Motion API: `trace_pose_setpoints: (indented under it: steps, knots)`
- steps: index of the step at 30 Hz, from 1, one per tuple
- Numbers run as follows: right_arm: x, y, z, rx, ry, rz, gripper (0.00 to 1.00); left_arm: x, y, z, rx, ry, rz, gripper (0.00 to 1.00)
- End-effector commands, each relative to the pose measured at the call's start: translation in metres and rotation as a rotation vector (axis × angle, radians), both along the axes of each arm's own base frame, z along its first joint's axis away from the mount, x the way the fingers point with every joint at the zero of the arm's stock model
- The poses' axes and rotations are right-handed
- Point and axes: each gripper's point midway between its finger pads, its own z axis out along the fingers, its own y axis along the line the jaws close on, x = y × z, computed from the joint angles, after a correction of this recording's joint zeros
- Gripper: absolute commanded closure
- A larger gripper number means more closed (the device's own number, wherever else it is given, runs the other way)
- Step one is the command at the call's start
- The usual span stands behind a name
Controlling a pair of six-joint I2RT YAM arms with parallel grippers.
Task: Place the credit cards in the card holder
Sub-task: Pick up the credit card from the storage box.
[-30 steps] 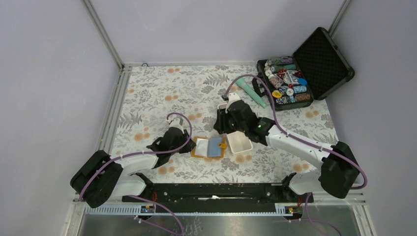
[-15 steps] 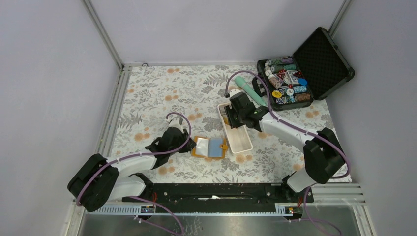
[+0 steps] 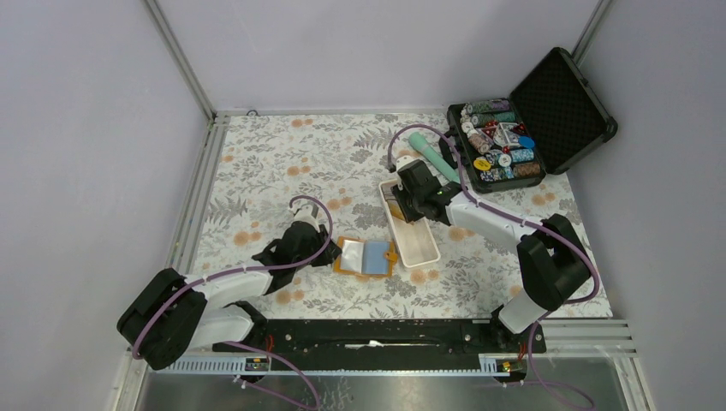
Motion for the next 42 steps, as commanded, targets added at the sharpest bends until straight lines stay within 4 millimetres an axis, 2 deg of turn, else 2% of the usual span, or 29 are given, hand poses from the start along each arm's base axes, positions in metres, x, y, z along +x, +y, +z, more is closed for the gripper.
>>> trace_pose_setpoints:
  steps: [1, 20, 42]
  knots:
    - [0.014, -0.009, 0.009, -0.037, -0.048, -0.011, 0.65, 0.006, -0.006, 0.014, -0.041, -0.038, -0.005, 0.78]
    - [-0.006, -0.019, -0.004, -0.013, 0.002, -0.033, 0.69, 0.006, -0.006, 0.017, -0.043, -0.039, -0.004, 0.78]
    - [-0.001, -0.014, -0.012, 0.010, 0.013, -0.028, 0.71, 0.004, -0.002, 0.017, -0.036, -0.042, 0.003, 0.78]
